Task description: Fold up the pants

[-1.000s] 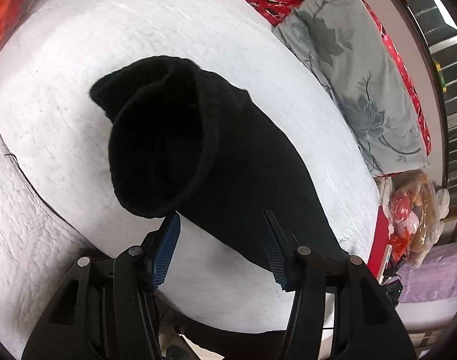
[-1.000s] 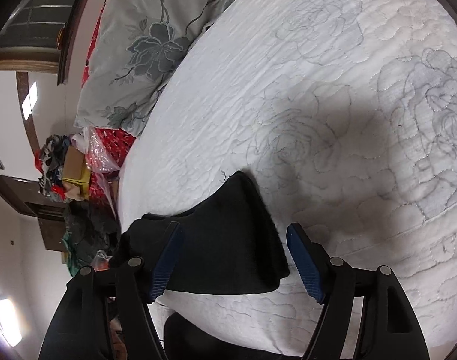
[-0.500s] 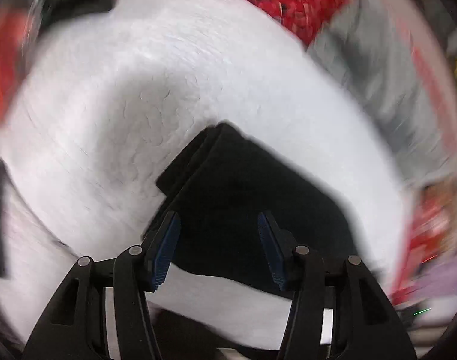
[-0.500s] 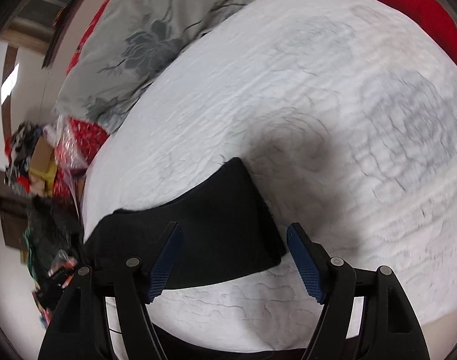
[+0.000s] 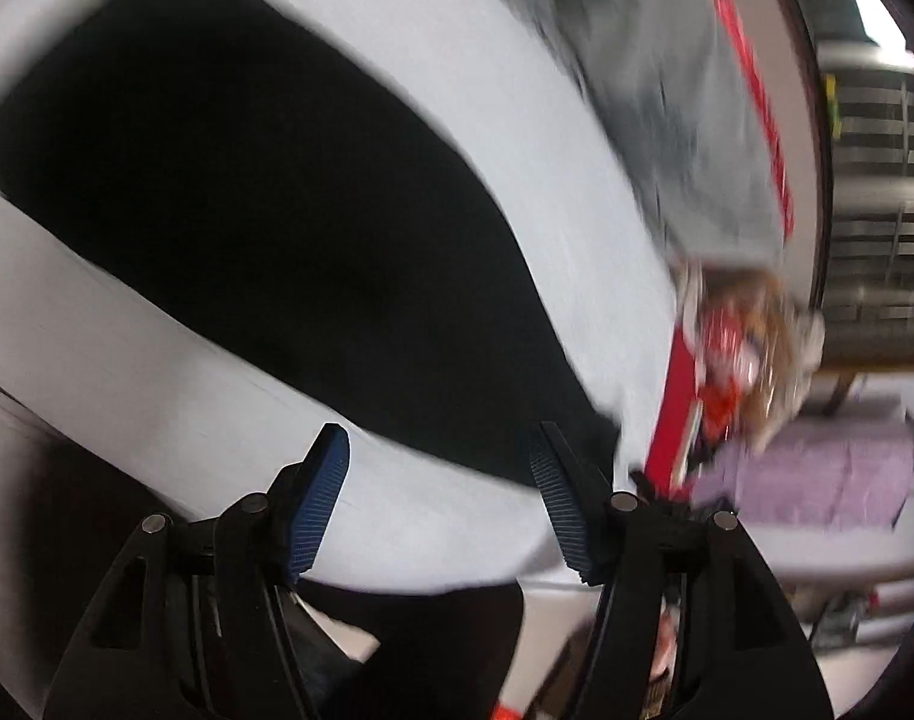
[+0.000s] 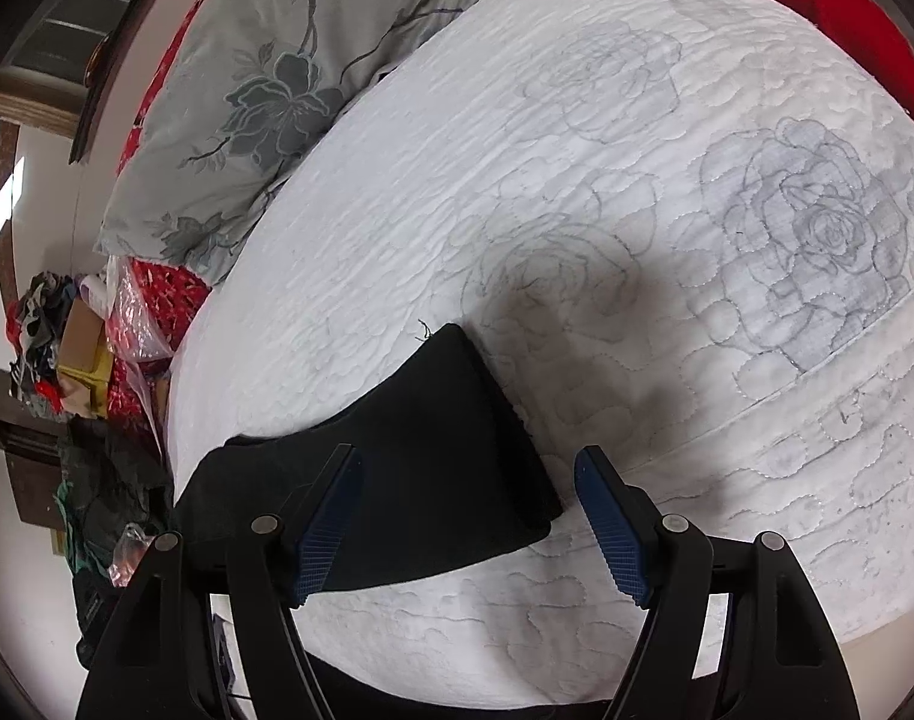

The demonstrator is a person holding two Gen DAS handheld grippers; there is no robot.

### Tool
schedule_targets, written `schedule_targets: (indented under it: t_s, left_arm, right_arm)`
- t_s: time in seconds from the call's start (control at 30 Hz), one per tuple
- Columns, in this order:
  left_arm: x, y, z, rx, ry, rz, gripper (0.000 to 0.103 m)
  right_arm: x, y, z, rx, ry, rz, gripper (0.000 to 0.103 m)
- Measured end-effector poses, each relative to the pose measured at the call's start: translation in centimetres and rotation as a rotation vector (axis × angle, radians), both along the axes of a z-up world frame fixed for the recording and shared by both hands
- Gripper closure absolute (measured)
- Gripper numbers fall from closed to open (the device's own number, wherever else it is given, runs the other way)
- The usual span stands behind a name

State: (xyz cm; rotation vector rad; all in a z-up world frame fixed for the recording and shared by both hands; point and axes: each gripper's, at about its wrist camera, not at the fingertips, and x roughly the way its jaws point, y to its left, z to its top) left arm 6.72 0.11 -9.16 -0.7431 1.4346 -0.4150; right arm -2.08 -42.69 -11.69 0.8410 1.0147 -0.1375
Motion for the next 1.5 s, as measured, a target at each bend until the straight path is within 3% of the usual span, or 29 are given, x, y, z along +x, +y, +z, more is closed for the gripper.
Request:
schedule_targets:
  t_s: [0.17,0.33,0.43,0.8,1.17,1.37,1.5]
  left_arm:
    - [-1.9,-9.9,-1.5,-0.046,0.100,-0.099,0.041]
    - [-3.2,-16.4,-3.0,-0.090,0.218,-0.089,0.041]
    - [-3.6,-18.1,-3.9,-0.099,0.261,-0.067,0.041]
    - [-4.8,-19.2,-6.2,-0.118,0.324,0.052,0.041]
    - [-4.4,-22.2,-6.1,-0.096,0.266,0.068,0.037]
    - [-4.3,-23.3,-6.3,-0.094,0.231,0.052,0.037]
    - [-3.8,-23.8,-6.3,-0.100,0.234,0.051,0.037]
  right_arm:
    - [-0.5,-0.9,-0.1,-0.014,0.021,0.041,0.027]
    - [-1.3,-2.4,-0.2,0.009,0.007,0.040,0.027]
    - [-1.3,-3.2,-0.7,0.041,-0.006,0.044,0.027]
    - [2.7,-4.6,-3.0,0.215,-0.052,0.109,0.025]
    - [7.4,-4.5,-4.5,0.421,-0.079,0.211,0.026]
    - [8.8,-4.1,-4.4,0.416,-0.066,0.286,0.028]
    - [9.0,-4.0,-4.6,0.399,-0.046,0.301,0.039]
